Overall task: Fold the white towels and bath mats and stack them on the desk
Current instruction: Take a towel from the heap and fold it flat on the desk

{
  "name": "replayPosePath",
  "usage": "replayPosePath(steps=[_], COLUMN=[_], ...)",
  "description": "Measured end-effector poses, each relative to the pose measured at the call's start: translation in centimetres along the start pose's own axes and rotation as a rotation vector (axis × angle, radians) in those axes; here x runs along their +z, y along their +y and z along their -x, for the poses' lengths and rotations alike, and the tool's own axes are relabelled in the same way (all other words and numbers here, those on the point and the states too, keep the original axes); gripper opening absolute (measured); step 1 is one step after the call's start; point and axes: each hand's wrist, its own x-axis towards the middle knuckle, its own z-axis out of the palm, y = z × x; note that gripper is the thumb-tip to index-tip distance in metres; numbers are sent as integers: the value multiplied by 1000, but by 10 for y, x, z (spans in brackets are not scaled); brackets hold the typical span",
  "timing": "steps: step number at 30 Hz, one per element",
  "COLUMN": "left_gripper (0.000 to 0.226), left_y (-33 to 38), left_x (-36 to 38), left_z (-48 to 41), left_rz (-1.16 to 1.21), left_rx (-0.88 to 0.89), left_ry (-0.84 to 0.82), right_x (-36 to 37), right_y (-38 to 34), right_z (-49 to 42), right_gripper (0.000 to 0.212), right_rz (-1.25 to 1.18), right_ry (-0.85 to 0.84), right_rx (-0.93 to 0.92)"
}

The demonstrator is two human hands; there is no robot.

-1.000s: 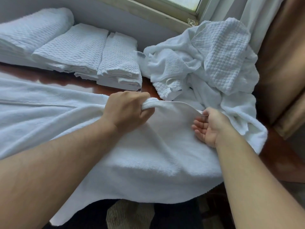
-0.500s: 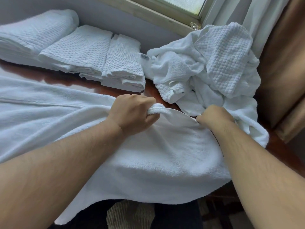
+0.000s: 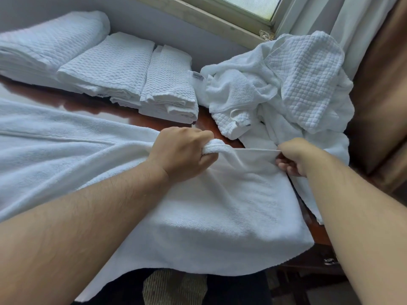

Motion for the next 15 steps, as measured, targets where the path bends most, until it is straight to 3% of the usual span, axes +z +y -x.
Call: replayPosePath(steps=[6,9,11,13,15], left_gripper=[38,41,38,35,35], left_y=[1,1,0,-1,-1], left_x=[5,7,7,5,5], left_z=[-2,-4,-3,-3,-3], left_rz=[-93,-111,-100,-93,-91], left_rx=[-32,-66,-75,-73,-62], left_ry=[23,43,63,72,74], right_x=[-21,-21,-16,-9,-3], right_y=[4,7,10,18,29], right_z=[2,10,20,27,28], right_gripper=[26,28,23,15,22], right_rz=[-1118,-1547,-1573,-1297,-944], right_ry=[29,55,38,132,248], right_rx=[25,-68,-120,-141,-196])
